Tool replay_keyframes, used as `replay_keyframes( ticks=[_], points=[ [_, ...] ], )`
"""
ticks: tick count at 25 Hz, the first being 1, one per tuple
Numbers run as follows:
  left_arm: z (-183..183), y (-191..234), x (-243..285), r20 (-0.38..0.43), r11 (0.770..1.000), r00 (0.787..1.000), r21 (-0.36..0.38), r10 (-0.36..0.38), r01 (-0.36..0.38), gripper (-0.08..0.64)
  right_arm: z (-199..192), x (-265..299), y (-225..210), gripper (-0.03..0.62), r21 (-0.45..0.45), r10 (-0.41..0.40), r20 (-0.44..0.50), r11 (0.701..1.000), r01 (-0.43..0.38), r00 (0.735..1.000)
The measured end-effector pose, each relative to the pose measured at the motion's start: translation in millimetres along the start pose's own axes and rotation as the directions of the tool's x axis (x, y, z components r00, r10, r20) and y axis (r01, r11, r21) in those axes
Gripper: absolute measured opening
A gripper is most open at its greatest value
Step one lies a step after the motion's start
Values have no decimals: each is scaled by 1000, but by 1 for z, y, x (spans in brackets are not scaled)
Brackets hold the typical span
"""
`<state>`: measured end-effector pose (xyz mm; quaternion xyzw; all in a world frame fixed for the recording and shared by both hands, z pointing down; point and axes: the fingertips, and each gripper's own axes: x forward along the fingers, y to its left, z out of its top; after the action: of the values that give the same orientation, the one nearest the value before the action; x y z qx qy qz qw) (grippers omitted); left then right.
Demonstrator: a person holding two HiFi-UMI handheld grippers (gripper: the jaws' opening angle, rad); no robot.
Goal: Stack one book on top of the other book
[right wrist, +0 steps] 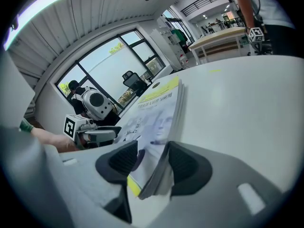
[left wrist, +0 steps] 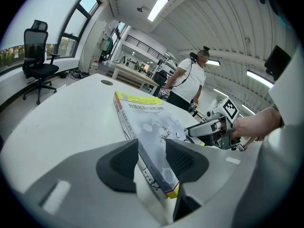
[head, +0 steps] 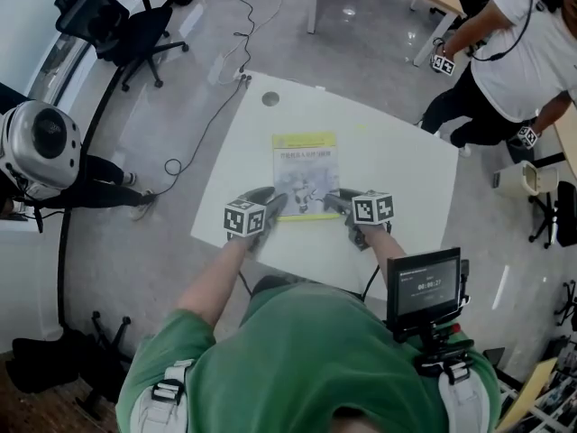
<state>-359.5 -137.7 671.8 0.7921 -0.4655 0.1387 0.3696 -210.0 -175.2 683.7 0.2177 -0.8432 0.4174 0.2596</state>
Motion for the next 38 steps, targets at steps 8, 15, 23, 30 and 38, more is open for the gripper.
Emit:
replay_keyframes(
  ticks=[8, 15, 23, 30, 38],
  points=[
    [22, 7, -21, 134, 1000, 991, -10, 8, -7, 173, 10, -20, -3, 201, 7, -44, 95, 999, 44, 994],
    [46, -5, -67, 310, 998, 951, -51, -6, 23, 64, 29, -74, 39, 162, -95, -52, 309, 992, 85, 950],
    [59, -54, -94, 407, 998, 912, 46, -52, 36, 6, 34, -108, 91, 55, -193, 7, 432, 978, 85, 902],
    [55, -113, -113, 457, 995, 889, 97, -43, -2, 6, 23, -146, 114, 3, -236, 59, 495, 969, 69, 867],
    [32, -176, -142, 503, 987, 864, 142, -6, -75, 6, -12, -189, 148, 3, -358, 151, 493, 933, 42, 857]
  ],
)
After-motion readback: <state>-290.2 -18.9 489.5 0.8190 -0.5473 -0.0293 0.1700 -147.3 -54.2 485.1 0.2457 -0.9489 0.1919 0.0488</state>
